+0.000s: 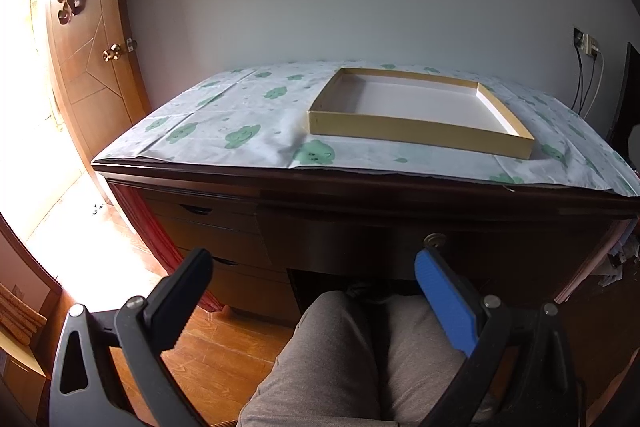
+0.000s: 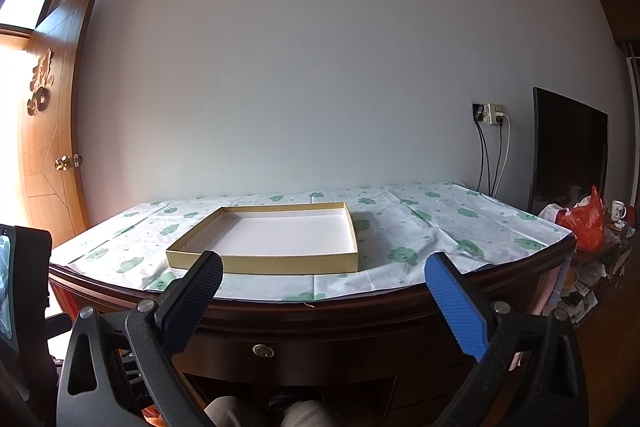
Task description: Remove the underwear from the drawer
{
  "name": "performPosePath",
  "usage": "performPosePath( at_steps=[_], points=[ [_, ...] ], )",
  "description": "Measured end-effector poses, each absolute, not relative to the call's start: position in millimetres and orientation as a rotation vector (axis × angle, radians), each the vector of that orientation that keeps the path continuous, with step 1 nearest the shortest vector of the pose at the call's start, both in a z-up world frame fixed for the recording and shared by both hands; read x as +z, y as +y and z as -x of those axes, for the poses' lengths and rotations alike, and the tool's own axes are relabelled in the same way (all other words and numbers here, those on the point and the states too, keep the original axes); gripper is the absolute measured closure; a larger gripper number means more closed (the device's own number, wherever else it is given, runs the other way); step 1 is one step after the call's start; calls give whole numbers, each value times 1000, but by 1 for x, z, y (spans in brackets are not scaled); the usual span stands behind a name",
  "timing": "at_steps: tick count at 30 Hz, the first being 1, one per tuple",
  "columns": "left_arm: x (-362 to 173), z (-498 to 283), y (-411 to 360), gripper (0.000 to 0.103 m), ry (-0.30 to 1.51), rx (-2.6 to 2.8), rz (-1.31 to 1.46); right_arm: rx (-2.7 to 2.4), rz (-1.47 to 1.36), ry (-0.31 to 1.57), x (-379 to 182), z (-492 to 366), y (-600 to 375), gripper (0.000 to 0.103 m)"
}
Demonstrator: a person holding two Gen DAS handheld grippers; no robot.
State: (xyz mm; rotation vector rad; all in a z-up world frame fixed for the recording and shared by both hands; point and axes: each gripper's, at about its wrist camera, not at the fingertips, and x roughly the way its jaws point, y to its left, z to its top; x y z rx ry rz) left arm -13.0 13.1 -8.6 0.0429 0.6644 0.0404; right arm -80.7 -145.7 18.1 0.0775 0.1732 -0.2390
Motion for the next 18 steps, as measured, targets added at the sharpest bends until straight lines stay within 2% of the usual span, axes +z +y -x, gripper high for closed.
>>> performPosePath(
  at_steps=[18],
  points=[
    [-11, 12, 13, 0, 672, 42, -40, -237, -78, 178, 18, 80, -143, 1]
  ],
)
